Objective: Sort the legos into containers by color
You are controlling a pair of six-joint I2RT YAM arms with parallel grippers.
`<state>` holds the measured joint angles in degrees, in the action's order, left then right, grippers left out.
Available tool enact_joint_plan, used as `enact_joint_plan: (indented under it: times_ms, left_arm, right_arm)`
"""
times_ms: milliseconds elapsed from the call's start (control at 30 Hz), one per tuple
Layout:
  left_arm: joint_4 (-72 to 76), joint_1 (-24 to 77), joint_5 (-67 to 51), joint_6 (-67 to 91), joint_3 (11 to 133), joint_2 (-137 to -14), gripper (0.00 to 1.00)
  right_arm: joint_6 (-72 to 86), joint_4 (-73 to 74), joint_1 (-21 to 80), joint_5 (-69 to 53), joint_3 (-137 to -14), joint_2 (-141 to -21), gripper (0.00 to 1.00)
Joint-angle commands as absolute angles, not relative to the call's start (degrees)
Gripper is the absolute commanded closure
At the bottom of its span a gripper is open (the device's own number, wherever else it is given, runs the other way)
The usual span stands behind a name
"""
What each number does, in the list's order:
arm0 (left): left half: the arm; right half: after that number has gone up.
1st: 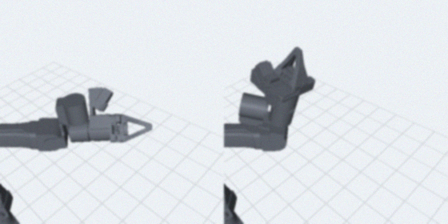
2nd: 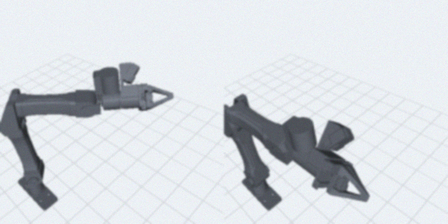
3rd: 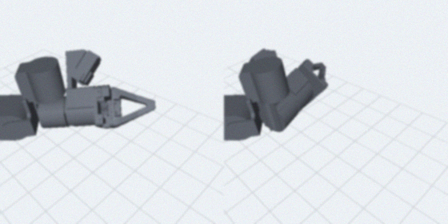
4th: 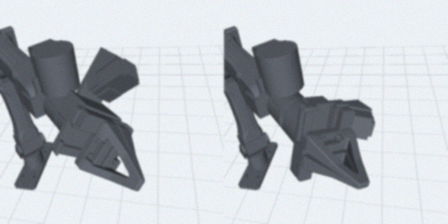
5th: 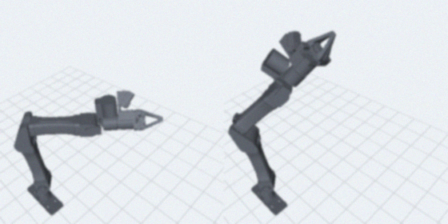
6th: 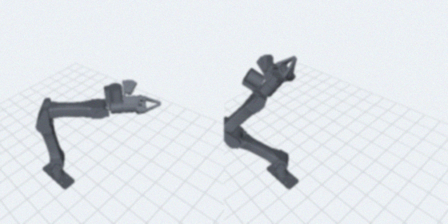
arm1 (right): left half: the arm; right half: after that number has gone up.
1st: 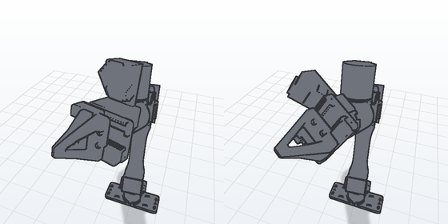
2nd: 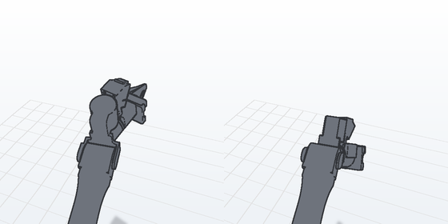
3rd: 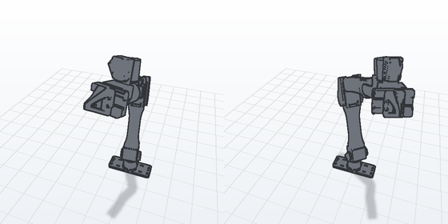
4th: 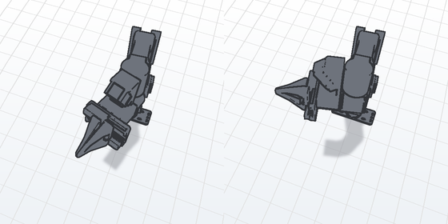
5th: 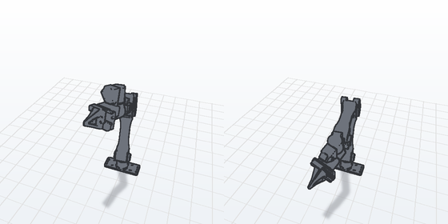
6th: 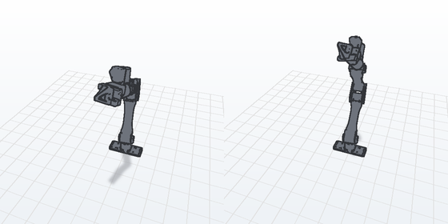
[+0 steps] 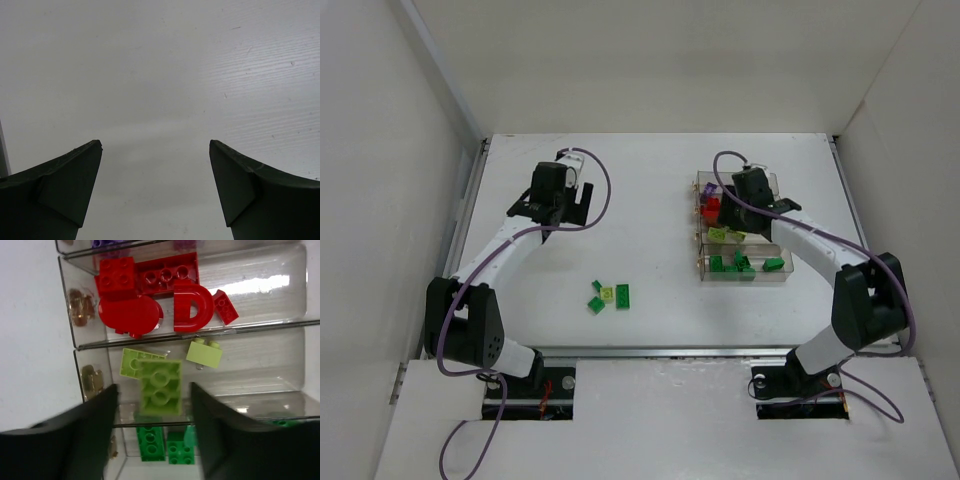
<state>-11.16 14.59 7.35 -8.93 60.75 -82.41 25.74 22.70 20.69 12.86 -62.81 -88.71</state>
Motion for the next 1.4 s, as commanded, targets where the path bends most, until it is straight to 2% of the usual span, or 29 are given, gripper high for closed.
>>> enact_joint_plan:
  times_ms: [0, 33, 67, 100, 233, 300, 400, 567, 733, 967, 1100, 1233, 1367]
  left_arm:
    - [-11.34, 14.94, 6.94, -9.49, 60.64, -79.89, 0.13]
    - [-11.34, 14.94, 6.94, -9.49, 60.64, -79.89, 0.13]
    - [-11.34, 14.94, 6.94, -9.49, 60.64, -79.89, 0.13]
    - [-11.34, 14.94, 6.94, -10.01, 60.64, -79.37, 0.13]
    - [-11.34, 14.94, 7.47, -10.02, 60.64, -79.37, 0.13]
    - [-11.34, 14.94, 8.17, -10.02, 60.12, -79.37, 0.13]
    - [-11.34, 14.94, 11.59, -10.63, 60.12, -78.84, 0.12]
    - [-11.34, 13.80, 21.34, -11.69, 59.60, -77.70, 0.09]
    - [-11.87, 7.49, 21.36, -9.94, 56.09, -72.96, 0.06]
    - [-10.81, 3.08, 16.71, -9.93, 51.77, -65.76, 0.06]
    - [-10.28, 2.55, 15.03, -9.93, 51.77, -64.43, 0.06]
    - [-10.81, 2.55, 15.03, -9.40, 52.38, -64.42, 0.06]
    - [-11.34, 2.55, 13.97, -9.40, 52.91, -64.42, 0.06]
  right_arm:
    - [25.22, 22.15, 20.83, 14.94, -63.89, -88.42, 0.26]
    - [25.22, 22.67, 20.83, 14.94, -64.42, -88.94, 0.15]
    - [24.53, 23.46, 20.83, 15.46, -64.42, -88.95, 0.00]
    - [23.48, 23.47, 20.83, 15.47, -65.03, -88.16, 0.00]
    - [19.87, 24.08, 25.30, 18.71, -66.35, -84.73, 0.00]
    - [15.94, 22.60, 30.74, 19.34, -66.36, -82.37, 0.00]
    - [10.74, 20.92, 38.83, 13.64, -67.93, -81.83, 0.00]
    - [14.84, 25.83, 47.97, 10.72, -72.68, -90.16, 0.00]
    - [20.91, 25.14, 55.36, 8.00, -74.61, -95.62, 0.00]
    - [31.02, 25.31, 60.11, 7.38, -76.46, -102.65, 0.05]
    - [36.02, 26.36, 63.36, 8.52, -77.16, -105.20, 0.12]
    - [39.81, 27.42, 63.98, 10.37, -77.96, -108.45, 0.13]
    - [40.34, 26.37, 63.98, 11.69, -79.80, -111.08, 0.22]
